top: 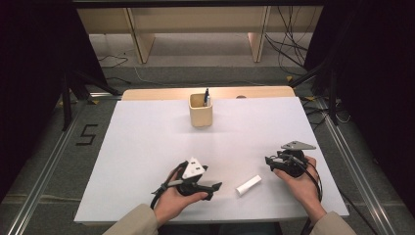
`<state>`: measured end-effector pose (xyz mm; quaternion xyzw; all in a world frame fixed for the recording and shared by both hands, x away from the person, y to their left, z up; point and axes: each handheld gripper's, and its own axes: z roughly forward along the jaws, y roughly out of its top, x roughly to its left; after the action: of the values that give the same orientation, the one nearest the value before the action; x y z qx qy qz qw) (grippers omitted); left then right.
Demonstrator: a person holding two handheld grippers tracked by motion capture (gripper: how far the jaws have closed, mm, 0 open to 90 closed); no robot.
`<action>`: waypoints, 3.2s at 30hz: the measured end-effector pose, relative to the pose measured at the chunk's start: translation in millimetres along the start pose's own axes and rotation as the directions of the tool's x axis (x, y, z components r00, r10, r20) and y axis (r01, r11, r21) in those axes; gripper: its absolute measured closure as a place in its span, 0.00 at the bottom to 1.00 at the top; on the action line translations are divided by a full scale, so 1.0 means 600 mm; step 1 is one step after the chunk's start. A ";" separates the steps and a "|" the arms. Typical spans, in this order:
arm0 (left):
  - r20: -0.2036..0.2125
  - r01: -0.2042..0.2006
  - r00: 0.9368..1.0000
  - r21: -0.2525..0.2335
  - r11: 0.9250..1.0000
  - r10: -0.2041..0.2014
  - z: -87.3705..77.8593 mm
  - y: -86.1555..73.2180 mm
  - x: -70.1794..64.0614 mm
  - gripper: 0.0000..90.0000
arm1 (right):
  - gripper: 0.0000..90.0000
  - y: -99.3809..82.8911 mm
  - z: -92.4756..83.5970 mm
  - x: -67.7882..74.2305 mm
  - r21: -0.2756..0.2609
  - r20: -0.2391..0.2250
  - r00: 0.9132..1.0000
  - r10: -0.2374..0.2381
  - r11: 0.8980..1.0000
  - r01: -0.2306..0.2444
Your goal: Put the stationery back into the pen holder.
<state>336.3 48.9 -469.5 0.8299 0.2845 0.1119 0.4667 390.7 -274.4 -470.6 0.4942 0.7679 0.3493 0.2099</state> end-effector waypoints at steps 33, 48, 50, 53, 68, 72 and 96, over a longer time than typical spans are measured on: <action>0.072 -0.126 0.991 0.155 0.980 0.116 0.121 0.023 -0.078 0.59 | 0.35 -0.002 0.005 -0.006 -0.001 -0.001 0.999 0.036 0.999 -0.036; 0.047 -0.135 0.991 0.152 0.979 0.129 0.123 0.022 -0.085 0.66 | 0.35 -0.002 0.005 -0.004 -0.001 -0.002 0.999 0.034 0.999 -0.034; 0.046 -0.134 0.991 0.151 0.979 0.129 0.123 0.022 -0.086 0.67 | 0.35 -0.002 0.005 -0.004 -0.003 -0.002 0.999 0.033 0.999 -0.033; 0.046 -0.132 0.991 0.153 0.979 0.126 0.123 0.022 -0.086 0.68 | 0.35 -0.002 0.006 -0.004 -0.003 -0.003 1.000 0.031 1.000 -0.031; 0.029 -0.134 0.991 0.153 0.979 0.131 0.122 0.021 -0.092 0.73 | 0.35 -0.002 0.006 -0.004 -0.004 -0.005 0.999 0.031 1.000 -0.031; 0.030 -0.141 0.990 0.148 0.979 0.138 0.122 0.021 -0.093 0.74 | 0.35 -0.002 0.006 -0.004 -0.005 -0.006 1.000 0.031 1.000 -0.031; 0.173 -0.281 0.954 0.215 0.935 0.246 0.075 0.063 -0.036 0.74 | 0.35 -0.001 0.005 -0.002 -0.013 -0.041 0.999 0.013 1.000 -0.013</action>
<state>353.2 -10.8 -460.4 0.9162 0.1474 0.0786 0.3643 392.7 -274.4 -473.2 0.4905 0.7664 0.3660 0.1951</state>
